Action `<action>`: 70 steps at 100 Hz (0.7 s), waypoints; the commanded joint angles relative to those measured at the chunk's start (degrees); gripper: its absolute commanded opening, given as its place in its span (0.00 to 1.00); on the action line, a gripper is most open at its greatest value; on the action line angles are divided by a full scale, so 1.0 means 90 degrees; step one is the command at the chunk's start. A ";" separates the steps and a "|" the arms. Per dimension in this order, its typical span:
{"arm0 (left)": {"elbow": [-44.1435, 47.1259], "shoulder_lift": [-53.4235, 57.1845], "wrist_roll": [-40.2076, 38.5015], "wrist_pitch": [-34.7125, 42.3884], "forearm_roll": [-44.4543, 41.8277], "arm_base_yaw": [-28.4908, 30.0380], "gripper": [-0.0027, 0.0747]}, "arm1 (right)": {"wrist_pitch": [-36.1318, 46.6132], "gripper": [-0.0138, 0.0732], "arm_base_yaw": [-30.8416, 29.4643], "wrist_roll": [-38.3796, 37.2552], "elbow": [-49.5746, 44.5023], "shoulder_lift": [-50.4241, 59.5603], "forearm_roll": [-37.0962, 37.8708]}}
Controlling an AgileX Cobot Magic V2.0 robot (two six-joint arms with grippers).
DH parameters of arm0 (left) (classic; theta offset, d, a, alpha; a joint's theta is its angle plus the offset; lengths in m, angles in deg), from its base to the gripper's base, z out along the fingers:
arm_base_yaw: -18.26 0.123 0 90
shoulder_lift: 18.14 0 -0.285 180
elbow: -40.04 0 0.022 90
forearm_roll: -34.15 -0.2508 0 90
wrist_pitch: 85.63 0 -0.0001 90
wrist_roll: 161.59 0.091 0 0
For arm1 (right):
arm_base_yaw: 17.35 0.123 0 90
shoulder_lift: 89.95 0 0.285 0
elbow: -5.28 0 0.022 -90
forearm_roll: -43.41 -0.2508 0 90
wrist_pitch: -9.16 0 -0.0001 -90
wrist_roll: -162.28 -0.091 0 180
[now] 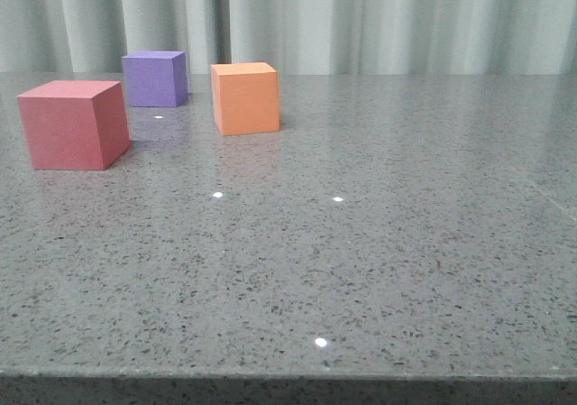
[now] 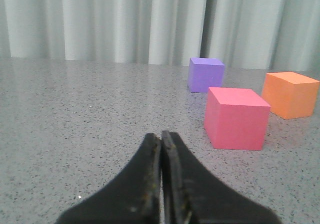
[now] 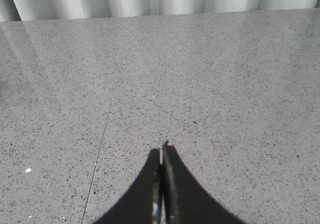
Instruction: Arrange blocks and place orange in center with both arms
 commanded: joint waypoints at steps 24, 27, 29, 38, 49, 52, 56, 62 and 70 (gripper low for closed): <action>0.0113 0.0235 -0.0056 0.0838 0.0076 -0.0005 0.01 | 0.0517 0.08 -0.0042 0.0021 0.0176 -0.0012 0.0137; 0.0052 0.0220 -0.0056 0.0826 0.0150 -0.0005 0.01 | 0.0517 0.08 -0.0042 0.0021 0.0176 -0.0012 0.0137; -0.0008 0.0204 -0.0056 0.0826 0.0214 -0.0005 0.01 | 0.0517 0.08 -0.0042 0.0021 0.0176 -0.0012 0.0137; -0.0370 0.0060 -0.0056 0.0679 0.0454 -0.0005 0.01 | 0.0517 0.08 -0.0042 0.0021 0.0176 -0.0012 0.0137; -0.0992 -0.0319 -0.0056 0.0268 0.0595 -0.0005 0.01 | 0.0517 0.08 -0.0042 0.0021 0.0176 -0.0012 0.0137; -0.1246 -0.0461 -0.0056 0.0128 0.0595 -0.0005 0.01 | 0.0517 0.08 -0.0042 0.0021 0.0176 -0.0012 0.0137; -0.1517 -0.0708 -0.0056 -0.0089 0.0595 -0.0005 0.01 | 0.0517 0.08 -0.0042 0.0021 0.0176 -0.0012 0.0137; -0.2042 -0.1103 -0.0056 -0.0411 0.0595 -0.0005 0.01 | 0.0517 0.08 -0.0042 0.0021 0.0176 -0.0012 0.0137; -0.2741 -0.1804 -0.0056 -0.0815 0.0595 -0.0005 0.01 | 0.0517 0.08 -0.0042 0.0021 0.0176 -0.0012 0.0137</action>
